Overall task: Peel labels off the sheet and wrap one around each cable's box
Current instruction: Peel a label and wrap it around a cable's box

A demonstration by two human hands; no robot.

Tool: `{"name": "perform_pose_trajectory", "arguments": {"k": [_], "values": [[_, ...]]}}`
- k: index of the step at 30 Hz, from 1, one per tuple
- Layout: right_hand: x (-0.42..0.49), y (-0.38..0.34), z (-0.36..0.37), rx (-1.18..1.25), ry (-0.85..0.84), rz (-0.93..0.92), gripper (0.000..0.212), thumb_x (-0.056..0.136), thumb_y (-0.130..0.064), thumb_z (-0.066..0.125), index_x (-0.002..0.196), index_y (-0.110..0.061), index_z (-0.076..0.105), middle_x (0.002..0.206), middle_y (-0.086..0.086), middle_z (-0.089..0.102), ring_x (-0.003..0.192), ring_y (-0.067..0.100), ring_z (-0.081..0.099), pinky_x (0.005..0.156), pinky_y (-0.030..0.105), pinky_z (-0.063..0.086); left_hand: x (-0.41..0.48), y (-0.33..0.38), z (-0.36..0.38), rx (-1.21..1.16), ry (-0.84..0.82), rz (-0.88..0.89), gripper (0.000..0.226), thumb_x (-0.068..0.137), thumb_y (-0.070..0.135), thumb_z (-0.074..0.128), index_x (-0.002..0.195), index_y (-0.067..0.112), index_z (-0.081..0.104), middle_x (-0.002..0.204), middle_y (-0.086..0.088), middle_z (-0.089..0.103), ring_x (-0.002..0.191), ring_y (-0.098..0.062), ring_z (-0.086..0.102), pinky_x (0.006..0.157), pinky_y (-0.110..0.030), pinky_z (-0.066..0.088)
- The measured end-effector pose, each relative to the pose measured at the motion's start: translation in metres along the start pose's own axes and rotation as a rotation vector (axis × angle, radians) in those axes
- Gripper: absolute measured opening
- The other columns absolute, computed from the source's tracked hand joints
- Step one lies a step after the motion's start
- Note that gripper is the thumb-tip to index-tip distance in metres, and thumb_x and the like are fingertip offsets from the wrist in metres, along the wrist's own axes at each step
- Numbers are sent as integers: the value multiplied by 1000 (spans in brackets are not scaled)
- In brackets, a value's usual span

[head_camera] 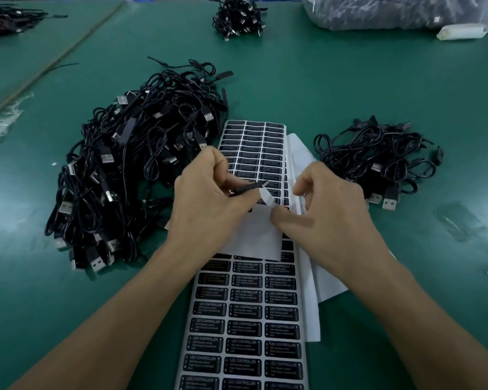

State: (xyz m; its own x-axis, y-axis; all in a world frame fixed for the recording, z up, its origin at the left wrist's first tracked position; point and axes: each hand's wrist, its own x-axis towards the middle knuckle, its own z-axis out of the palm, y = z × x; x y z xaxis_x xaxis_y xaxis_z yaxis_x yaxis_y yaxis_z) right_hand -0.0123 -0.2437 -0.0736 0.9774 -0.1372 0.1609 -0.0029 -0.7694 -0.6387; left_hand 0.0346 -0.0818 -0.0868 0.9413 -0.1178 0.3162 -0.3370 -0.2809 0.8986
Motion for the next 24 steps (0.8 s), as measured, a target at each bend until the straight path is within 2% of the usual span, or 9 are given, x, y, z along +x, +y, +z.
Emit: {"name": "perform_pose_trajectory", "arguments": {"k": [3, 5, 9, 13, 15, 18, 19, 21, 24], "values": [[-3, -12, 1, -2, 49, -152, 29, 71, -40, 70, 84, -26, 49, 77, -13, 47, 73, 14, 49, 62, 36, 45, 0, -4, 1, 26, 21, 12, 52, 71, 5, 78, 71, 22, 29, 48, 22, 53, 49, 3, 47, 55, -19, 39], [-5, -17, 5, -41, 14, -186, 27, 71, -40, 72, 86, -28, 53, 83, -15, 49, 77, 14, 52, 66, 36, 48, 0, -3, 2, 38, 37, 25, 49, 67, 8, 76, 70, 24, 30, 49, 22, 54, 49, 4, 50, 52, -13, 38], [-7, -19, 10, -79, 96, -205, 23, 75, -33, 77, 84, -23, 58, 80, -13, 46, 73, 17, 51, 60, 31, 41, -1, -1, 5, 46, 56, 40, 44, 61, 16, 71, 69, 25, 29, 51, 19, 58, 56, 5, 62, 50, -17, 42], [-6, -21, 13, -95, 138, -193, 17, 82, -30, 75, 89, -17, 66, 86, -4, 56, 76, 22, 57, 65, 38, 49, -2, 1, 5, 54, 62, 55, 45, 60, 25, 73, 70, 24, 29, 50, 20, 56, 53, 6, 58, 49, -12, 39], [-5, -21, 14, -104, 147, -190, 14, 87, -29, 70, 90, -15, 69, 86, -1, 58, 77, 24, 58, 68, 42, 50, -2, -1, 6, 68, 65, 66, 48, 65, 17, 77, 70, 24, 30, 50, 20, 56, 51, 5, 56, 50, -13, 40], [-4, -19, 16, -117, 136, -180, 14, 93, -27, 65, 91, -15, 70, 86, 0, 59, 79, 25, 59, 71, 44, 51, 0, -1, 5, 55, 53, 41, 48, 71, 9, 80, 71, 24, 35, 54, 14, 60, 51, 1, 51, 55, -27, 46], [-3, -17, 16, -113, 137, -176, 13, 93, -26, 63, 90, -15, 69, 86, 0, 59, 79, 25, 59, 72, 44, 51, 0, -1, 4, 38, 45, 30, 47, 73, 8, 82, 71, 23, 37, 54, 13, 60, 51, 0, 51, 55, -28, 46], [0, -13, 15, -98, 157, -159, 12, 93, -25, 63, 87, -16, 68, 82, -3, 56, 78, 22, 57, 70, 39, 48, 1, 0, 3, -4, 35, 10, 43, 75, 11, 85, 73, 20, 42, 53, 13, 57, 49, -1, 50, 53, -22, 44], [4, -7, 13, 4, 188, -104, 7, 91, -25, 64, 86, -21, 66, 69, -10, 52, 69, 11, 52, 64, 29, 42, 1, 2, 3, -55, -3, -9, 37, 76, 26, 87, 77, 19, 50, 53, 4, 48, 49, -6, 43, 49, -20, 38]]}}
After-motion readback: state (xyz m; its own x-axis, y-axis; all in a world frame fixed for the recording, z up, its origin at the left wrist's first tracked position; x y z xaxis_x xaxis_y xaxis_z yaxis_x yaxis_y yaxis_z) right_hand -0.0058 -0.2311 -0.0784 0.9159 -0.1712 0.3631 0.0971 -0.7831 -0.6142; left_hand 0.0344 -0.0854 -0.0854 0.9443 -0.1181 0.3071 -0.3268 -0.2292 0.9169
